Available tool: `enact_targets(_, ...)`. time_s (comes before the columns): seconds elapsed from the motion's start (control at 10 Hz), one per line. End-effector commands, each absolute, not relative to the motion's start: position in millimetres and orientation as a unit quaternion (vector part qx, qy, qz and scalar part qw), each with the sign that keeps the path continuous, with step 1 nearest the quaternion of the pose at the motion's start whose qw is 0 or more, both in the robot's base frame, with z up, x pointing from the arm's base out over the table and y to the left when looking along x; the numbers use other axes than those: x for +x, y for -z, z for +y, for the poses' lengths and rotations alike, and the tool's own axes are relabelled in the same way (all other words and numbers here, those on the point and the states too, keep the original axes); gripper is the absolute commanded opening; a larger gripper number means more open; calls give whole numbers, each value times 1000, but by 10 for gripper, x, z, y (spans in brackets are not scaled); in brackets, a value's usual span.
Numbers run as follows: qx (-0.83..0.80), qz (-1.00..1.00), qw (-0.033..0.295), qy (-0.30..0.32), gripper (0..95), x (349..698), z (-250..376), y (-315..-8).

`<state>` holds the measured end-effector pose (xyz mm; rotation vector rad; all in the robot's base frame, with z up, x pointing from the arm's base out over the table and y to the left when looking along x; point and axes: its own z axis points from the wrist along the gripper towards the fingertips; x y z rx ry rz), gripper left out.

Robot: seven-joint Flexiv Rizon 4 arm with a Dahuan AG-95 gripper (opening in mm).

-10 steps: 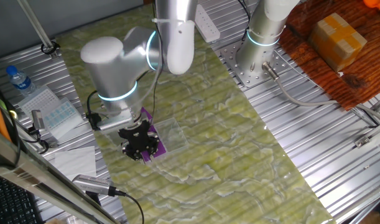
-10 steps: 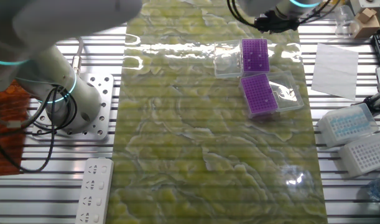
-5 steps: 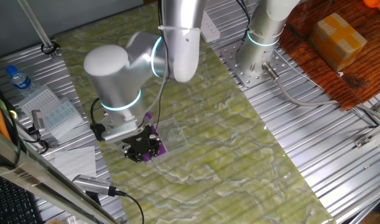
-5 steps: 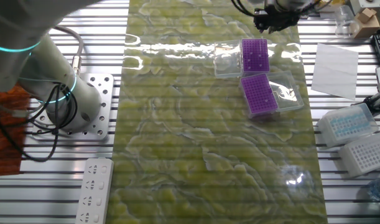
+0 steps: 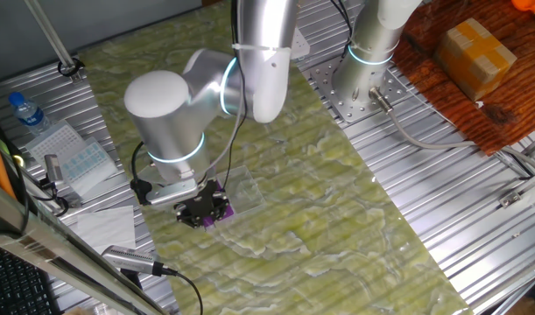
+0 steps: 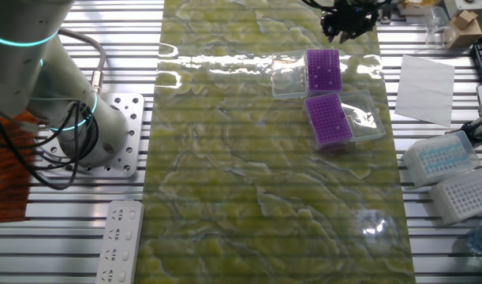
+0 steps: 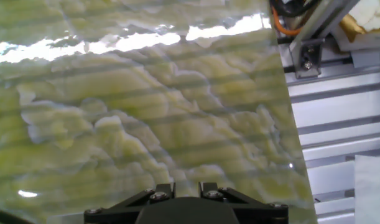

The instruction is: Transfer all small pipette tips from one holder to another

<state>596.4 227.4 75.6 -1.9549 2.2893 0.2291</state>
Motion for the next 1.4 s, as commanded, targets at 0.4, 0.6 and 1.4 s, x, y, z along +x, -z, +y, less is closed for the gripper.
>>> enact_targets(0.4, -568, 818, 46, -71, 190, 5887, 2220, -758)
enact_targets(0.6, -537, 840, 39, -72, 190, 5877, 2226, -763)
enact_targets(1.4, -597, 799, 40, -56, 190, 5803, 2283, -687)
